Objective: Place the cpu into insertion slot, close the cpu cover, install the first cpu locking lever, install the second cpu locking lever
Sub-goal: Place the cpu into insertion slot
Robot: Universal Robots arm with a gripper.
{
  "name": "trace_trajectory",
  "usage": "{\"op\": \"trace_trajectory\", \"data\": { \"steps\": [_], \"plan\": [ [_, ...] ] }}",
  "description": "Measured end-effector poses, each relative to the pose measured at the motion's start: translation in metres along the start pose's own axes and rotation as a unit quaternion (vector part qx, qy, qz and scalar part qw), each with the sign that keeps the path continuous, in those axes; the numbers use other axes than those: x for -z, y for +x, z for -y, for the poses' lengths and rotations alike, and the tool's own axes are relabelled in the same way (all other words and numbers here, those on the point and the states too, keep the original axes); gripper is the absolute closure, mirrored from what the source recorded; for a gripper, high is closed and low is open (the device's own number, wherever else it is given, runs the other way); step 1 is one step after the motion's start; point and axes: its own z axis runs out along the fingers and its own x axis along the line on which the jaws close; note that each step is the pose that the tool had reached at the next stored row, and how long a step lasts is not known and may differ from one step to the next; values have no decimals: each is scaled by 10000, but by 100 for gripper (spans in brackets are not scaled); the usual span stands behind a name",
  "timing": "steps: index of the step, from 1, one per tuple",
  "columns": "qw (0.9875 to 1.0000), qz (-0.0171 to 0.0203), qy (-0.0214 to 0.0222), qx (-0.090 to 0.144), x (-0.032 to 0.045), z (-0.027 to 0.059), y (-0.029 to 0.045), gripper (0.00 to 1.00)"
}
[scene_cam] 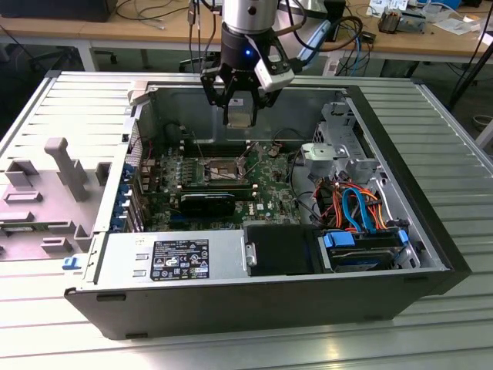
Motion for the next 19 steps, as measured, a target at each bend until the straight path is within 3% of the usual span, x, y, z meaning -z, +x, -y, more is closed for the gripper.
{"op": "trace_trajectory", "data": {
  "steps": [13,19],
  "plan": [
    [10000,0,-3,0,-37,43,30,45],
    [10000,-2,-87,16,-52,66,50,45]
  ]
}}
